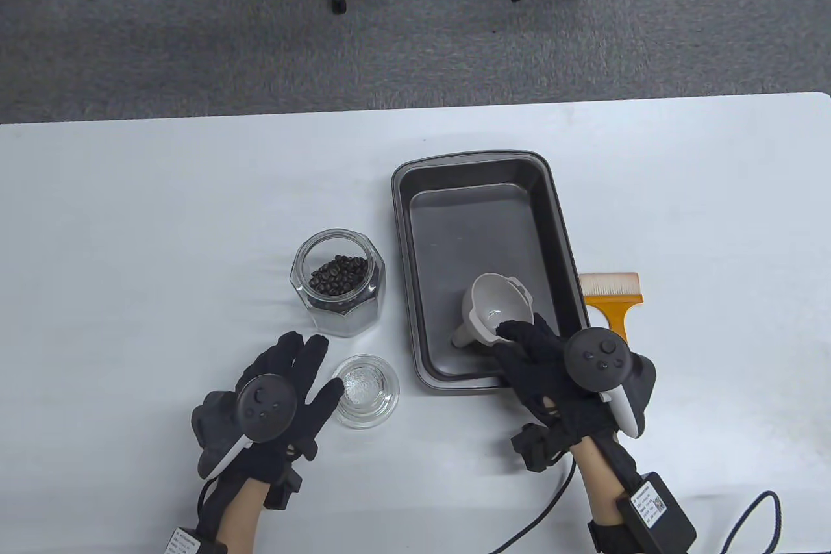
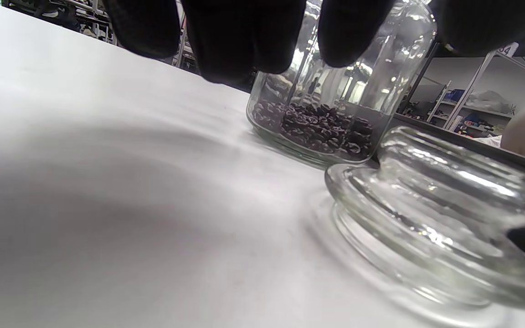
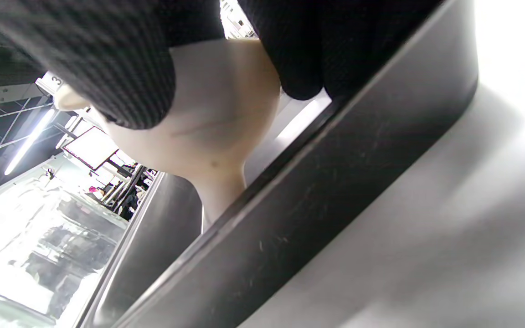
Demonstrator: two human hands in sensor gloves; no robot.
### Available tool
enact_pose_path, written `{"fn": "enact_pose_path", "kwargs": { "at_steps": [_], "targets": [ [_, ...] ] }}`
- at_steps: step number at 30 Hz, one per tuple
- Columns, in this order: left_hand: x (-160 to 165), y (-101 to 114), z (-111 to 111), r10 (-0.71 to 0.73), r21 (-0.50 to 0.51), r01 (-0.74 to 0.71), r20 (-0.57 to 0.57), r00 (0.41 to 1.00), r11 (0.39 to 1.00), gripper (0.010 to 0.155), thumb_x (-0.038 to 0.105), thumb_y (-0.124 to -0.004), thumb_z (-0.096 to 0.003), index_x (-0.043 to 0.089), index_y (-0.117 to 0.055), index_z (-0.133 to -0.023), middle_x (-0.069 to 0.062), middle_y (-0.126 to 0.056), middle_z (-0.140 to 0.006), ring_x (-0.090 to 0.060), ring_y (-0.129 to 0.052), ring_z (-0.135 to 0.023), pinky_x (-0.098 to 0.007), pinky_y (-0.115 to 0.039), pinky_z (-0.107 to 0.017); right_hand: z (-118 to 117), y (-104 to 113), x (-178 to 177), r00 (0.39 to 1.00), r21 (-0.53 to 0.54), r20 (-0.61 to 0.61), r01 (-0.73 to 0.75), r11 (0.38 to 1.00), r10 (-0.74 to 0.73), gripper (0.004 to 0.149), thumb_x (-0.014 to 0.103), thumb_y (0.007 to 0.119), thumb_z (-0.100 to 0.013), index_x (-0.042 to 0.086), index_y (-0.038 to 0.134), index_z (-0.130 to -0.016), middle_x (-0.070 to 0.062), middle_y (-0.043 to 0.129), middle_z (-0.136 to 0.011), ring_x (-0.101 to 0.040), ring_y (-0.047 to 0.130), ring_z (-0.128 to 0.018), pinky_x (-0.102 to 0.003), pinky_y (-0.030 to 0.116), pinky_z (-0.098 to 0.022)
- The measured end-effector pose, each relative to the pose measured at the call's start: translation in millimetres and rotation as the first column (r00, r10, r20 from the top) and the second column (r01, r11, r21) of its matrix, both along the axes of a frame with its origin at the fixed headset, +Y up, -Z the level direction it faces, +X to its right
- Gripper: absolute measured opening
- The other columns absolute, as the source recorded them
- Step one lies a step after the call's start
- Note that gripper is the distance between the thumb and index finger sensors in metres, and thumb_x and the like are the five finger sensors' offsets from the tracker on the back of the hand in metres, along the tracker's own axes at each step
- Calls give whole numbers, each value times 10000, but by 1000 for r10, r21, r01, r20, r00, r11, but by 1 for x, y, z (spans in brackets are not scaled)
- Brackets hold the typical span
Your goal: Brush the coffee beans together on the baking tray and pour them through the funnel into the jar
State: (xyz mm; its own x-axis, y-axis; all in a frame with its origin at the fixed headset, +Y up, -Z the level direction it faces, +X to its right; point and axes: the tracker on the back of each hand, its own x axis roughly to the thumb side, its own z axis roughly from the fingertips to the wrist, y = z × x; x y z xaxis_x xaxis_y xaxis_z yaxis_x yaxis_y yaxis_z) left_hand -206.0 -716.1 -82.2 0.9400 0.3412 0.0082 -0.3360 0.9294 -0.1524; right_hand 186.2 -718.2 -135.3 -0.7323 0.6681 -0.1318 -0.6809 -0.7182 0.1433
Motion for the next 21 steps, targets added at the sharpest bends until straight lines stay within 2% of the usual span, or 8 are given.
{"fn": "enact_pose_path", "kwargs": {
  "at_steps": [5,14,18,21],
  "targets": [
    [2,-1,-1,-13,-11,13,5,1000,1000,709,758,-669,-480,441,-545,-1102,-19,-584,-1213,-337,-686,-1072,-572,-597,-774,-2,-1,5,1000,-21,18,-21,1000,21,458,486,881,-454,268,922,-855,-332,703,-1058,-722,737,-852,-1002,419,-434],
    [2,-3,-2,-18,-26,18,8,1000,1000,711,756,-670,-481,443,-533,-1104,-21,-581,-1215,-339,-682,-1072,-573,-595,-773,-4,-4,2,998,-37,7,-67,997,67,463,408,868,-471,155,900,-856,-316,874,-983,-694,820,-830,-984,459,-442],
    [2,-3,-2,-18,-22,18,9,1000,1000,713,757,-670,-480,445,-530,-1105,-20,-571,-1218,-338,-674,-1077,-574,-592,-775,-3,-4,0,997,-35,2,-82,996,82,478,412,878,-467,145,901,-863,-314,875,-985,-688,824,-831,-975,464,-444],
    [3,-2,-2,-11,-15,11,11,1000,1000,725,759,-684,-472,446,-523,-1106,-19,-562,-1220,-337,-666,-1082,-577,-588,-777,-2,-3,0,997,-30,3,-82,996,82,577,475,896,-453,149,829,-924,-307,856,-998,-681,814,-840,-958,465,-456]
  ]
}}
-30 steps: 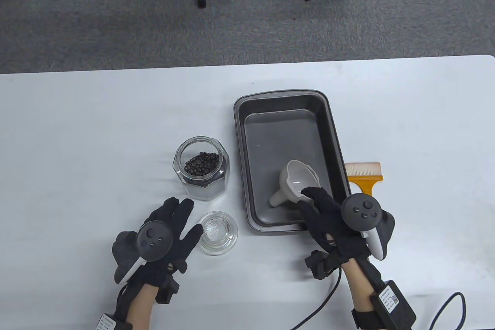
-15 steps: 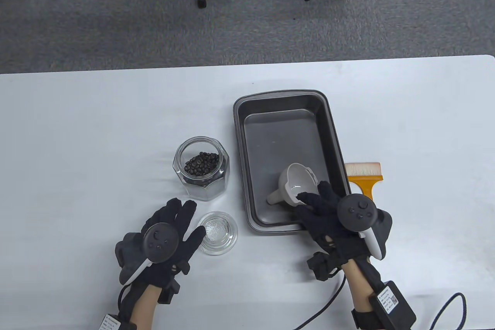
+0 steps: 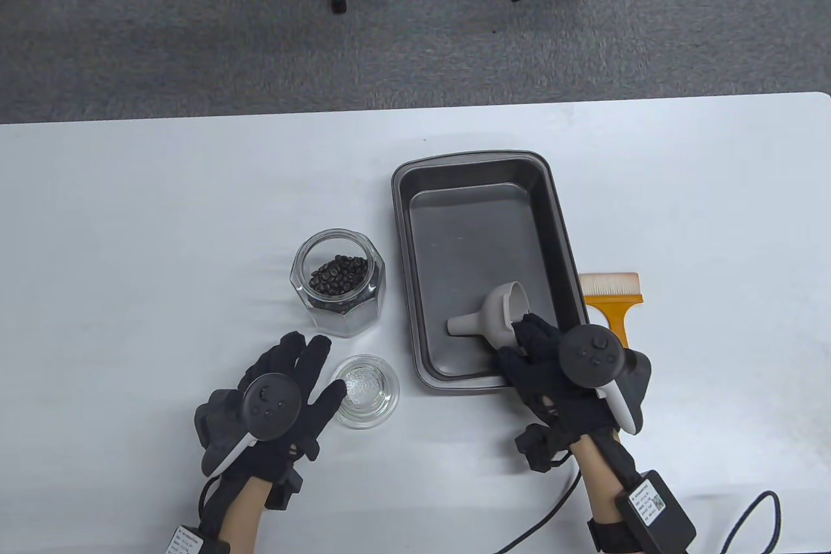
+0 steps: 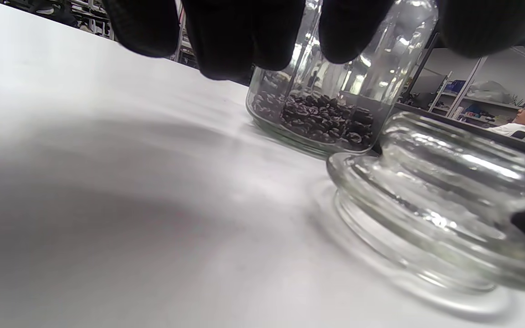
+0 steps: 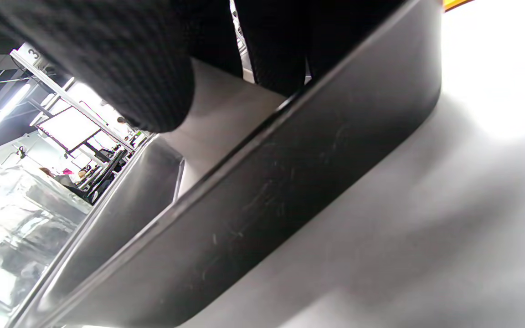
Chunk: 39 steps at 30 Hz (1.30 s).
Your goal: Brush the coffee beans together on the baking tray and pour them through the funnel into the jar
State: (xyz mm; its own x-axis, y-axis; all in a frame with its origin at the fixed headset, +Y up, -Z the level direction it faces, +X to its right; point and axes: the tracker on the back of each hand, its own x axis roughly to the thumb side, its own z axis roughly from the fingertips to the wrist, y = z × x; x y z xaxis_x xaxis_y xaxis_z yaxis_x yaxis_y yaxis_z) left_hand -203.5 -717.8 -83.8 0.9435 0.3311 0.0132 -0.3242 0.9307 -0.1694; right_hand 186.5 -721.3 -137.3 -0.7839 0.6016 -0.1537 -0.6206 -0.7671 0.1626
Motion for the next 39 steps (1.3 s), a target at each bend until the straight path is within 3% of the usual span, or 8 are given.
{"fn": "enact_pose_path", "kwargs": {
  "at_steps": [5,9,11,17,24,39],
  "targets": [
    [0,1,2,-9,38,9,0,1000,999,752,764,-708,-460,446,-500,-1109,-17,-543,-1224,-335,-655,-1088,-580,-583,-779,3,4,1,999,38,34,6,999,-8,706,537,908,-428,162,703,-990,-268,817,-1024,-661,801,-853,-910,491,-485],
    [6,3,6,-20,95,18,21,1000,995,775,770,-722,-448,446,-479,-1109,-7,-528,-1226,-332,-645,-1094,-578,-583,-781,7,10,6,996,101,74,32,994,-39,781,572,910,-407,183,615,-1017,-196,720,-1077,-561,755,-907,-664,589,-664],
    [11,2,6,-30,104,26,37,999,994,787,775,-726,-442,449,-469,-1110,-5,-517,-1229,-332,-633,-1102,-578,-584,-781,9,14,8,995,139,90,39,990,-51,814,587,914,-396,198,579,-1027,-172,668,-1102,-489,708,-954,-603,568,-716],
    [24,-4,5,-69,94,62,83,994,994,821,785,-734,-429,451,-429,-1114,-2,-447,-1246,-336,-577,-1132,-578,-577,-787,12,23,12,991,227,106,56,972,-82,904,628,944,-350,260,505,-1050,-141,497,-1158,-438,542,-1038,-597,516,-746],
    [36,-12,3,-95,72,88,103,990,994,868,793,-759,-406,460,-383,-1115,6,-415,-1254,-341,-553,-1143,-586,-563,-791,13,24,12,992,251,100,47,967,-75,924,646,941,-341,302,472,-1059,-117,369,-1180,-425,413,-1075,-599,480,-756],
    [58,-23,5,-149,45,144,167,975,989,861,794,-765,-397,475,-400,-1109,12,-476,-1233,-302,-648,-1083,-566,-583,-787,18,18,3,997,241,61,23,970,-39,905,639,920,-359,282,469,-1058,-141,367,-1173,-439,425,-1062,-607,478,-746]
  ]
}}
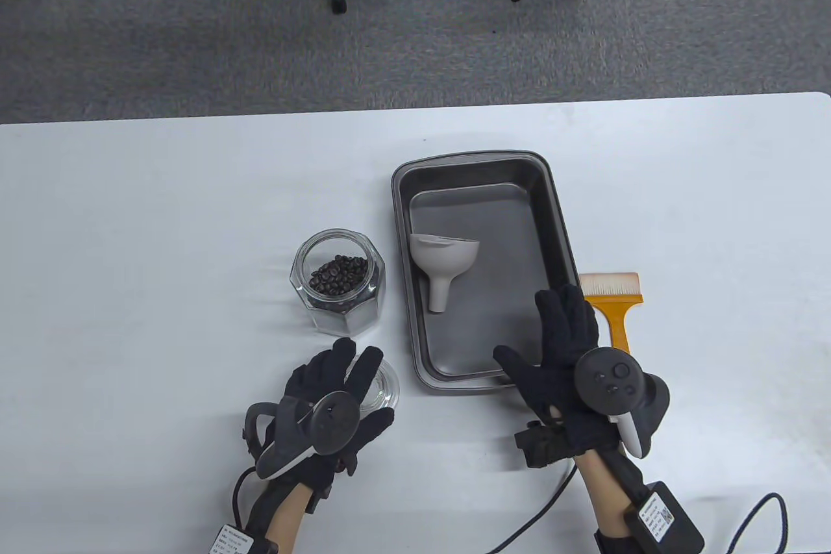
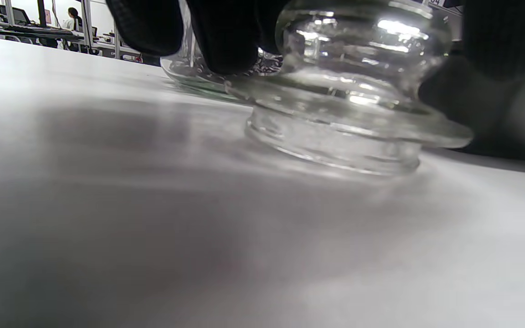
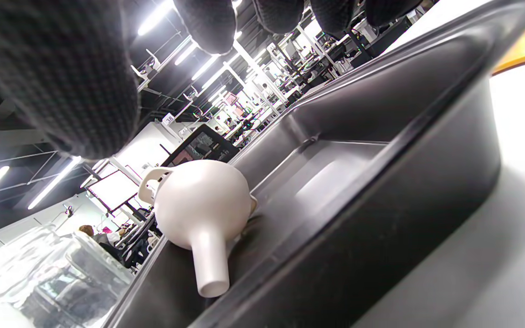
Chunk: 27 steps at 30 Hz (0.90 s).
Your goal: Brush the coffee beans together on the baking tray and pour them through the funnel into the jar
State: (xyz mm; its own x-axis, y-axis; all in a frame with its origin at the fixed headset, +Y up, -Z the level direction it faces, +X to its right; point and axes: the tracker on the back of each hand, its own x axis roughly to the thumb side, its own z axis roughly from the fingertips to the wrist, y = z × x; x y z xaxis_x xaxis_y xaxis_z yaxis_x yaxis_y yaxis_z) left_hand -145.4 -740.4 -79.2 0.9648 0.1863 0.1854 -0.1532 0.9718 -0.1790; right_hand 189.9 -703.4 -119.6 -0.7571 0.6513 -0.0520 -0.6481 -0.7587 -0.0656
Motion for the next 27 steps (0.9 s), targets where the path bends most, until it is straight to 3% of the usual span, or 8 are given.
{"fn": "enact_pose_path", "kwargs": {
  "at_steps": [8,22,27],
  "targets": [
    [4,-2,-1,-60,18,59,6,998,998,848,753,-816,-400,486,-415,-1098,34,-561,-1183,-260,-691,-1014,-526,-604,-781,3,1,-7,1000,8,-18,-13,1000,13,902,636,915,-362,279,467,-1058,-145,367,-1173,-449,424,-1060,-617,475,-742],
    [3,5,-4,-31,116,33,-21,999,993,856,736,-920,-338,444,-573,-1064,-11,-790,-1083,-235,-905,-794,-477,-781,-687,3,-1,-10,1000,28,-23,1,1000,-1,874,622,917,-363,271,503,-1047,-149,417,-1162,-462,492,-1040,-625,490,-730],
    [-3,8,-3,10,102,-8,-21,1000,995,856,738,-921,-337,434,-581,-1061,-16,-805,-1074,-232,-926,-768,-476,-803,-666,3,-1,-10,1000,39,-18,12,999,-11,869,617,918,-365,267,507,-1046,-149,420,-1162,-462,497,-1038,-622,489,-732]
  ]
}}
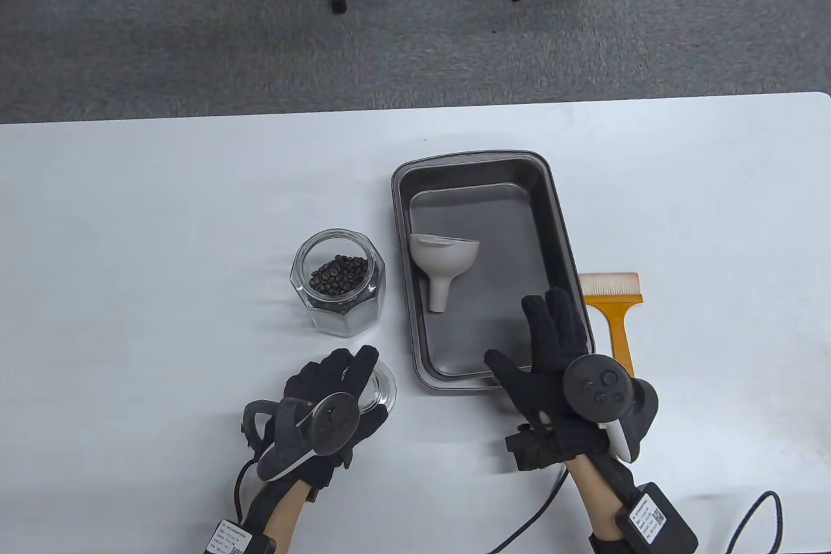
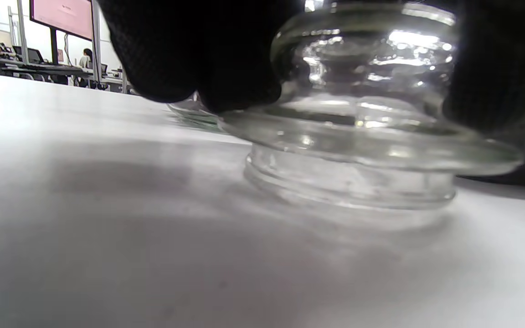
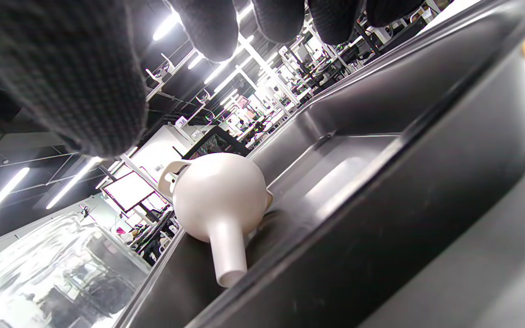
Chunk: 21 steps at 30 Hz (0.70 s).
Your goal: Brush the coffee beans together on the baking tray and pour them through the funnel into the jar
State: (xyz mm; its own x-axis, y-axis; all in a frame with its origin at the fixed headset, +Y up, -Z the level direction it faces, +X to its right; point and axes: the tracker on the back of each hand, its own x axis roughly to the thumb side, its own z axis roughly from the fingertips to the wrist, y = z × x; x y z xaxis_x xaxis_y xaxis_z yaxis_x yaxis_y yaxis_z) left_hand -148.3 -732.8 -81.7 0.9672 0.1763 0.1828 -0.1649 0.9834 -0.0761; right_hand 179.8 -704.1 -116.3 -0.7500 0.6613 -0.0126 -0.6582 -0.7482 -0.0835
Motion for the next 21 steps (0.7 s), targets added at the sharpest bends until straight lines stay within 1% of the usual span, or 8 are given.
{"fn": "enact_pose_path", "kwargs": {
  "at_steps": [5,14,21],
  "targets": [
    [-4,5,2,11,16,-11,-3,1000,1000,838,732,-928,-335,434,-610,-1050,-19,-801,-1076,-236,-923,-765,-483,-800,-665,0,0,0,1000,1,1,6,1000,-6,865,615,916,-367,268,508,-1045,-150,421,-1162,-464,504,-1036,-622,489,-732],
    [-19,17,4,63,55,-59,-72,995,997,840,743,-925,-326,431,-624,-1046,-29,-813,-1061,-223,-937,-727,-477,-812,-650,0,2,2,999,9,-1,32,999,-32,863,615,915,-367,269,508,-1044,-151,425,-1160,-468,515,-1032,-620,489,-732],
    [-18,24,9,72,40,-69,-76,994,997,851,750,-929,-311,432,-630,-1041,-28,-820,-1053,-212,-950,-714,-469,-823,-643,-4,0,10,997,-8,24,70,998,-69,856,610,915,-370,264,514,-1043,-151,433,-1158,-464,524,-1029,-616,485,-733]
  ]
}}
